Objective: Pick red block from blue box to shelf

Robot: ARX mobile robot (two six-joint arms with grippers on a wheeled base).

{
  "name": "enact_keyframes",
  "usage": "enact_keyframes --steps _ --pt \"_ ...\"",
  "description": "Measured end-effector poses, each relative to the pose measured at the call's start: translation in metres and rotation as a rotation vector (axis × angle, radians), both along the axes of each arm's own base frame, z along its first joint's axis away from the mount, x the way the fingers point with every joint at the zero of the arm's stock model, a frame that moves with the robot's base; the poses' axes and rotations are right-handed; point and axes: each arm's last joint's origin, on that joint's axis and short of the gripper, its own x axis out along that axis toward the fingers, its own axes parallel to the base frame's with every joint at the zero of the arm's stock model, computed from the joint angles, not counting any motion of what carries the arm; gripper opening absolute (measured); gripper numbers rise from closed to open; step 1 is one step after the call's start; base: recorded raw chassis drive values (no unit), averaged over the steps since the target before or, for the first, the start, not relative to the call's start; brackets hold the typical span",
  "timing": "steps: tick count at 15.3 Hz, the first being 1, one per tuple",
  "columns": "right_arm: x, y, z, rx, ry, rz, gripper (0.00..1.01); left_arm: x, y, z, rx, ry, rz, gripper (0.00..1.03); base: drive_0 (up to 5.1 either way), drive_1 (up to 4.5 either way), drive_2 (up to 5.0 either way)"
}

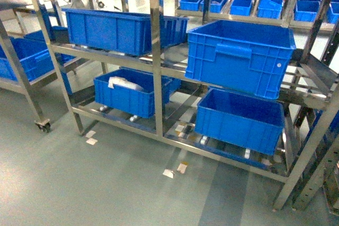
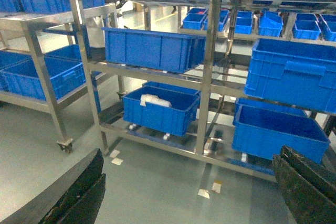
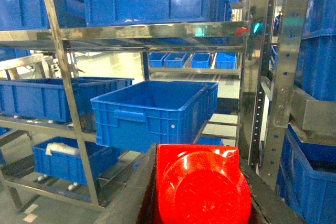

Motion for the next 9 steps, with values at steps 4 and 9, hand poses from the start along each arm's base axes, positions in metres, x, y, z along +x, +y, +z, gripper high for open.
enact_keyframes --steps 4,9 --pt "0.0001 0.0000 -0.0001 0.000 0.001 0.000 0.28 0.0000 0.0000 -0.0001 0.000 0.001 0.000 0.98 -1.5 -1.54 -1.5" --pt "0.0000 0.0000 0.0000 0.000 0.000 0.000 0.28 0.0000 0.0000 -0.0001 0.000 0.001 0.000 0.98 -1.5 -1.54 -1.5"
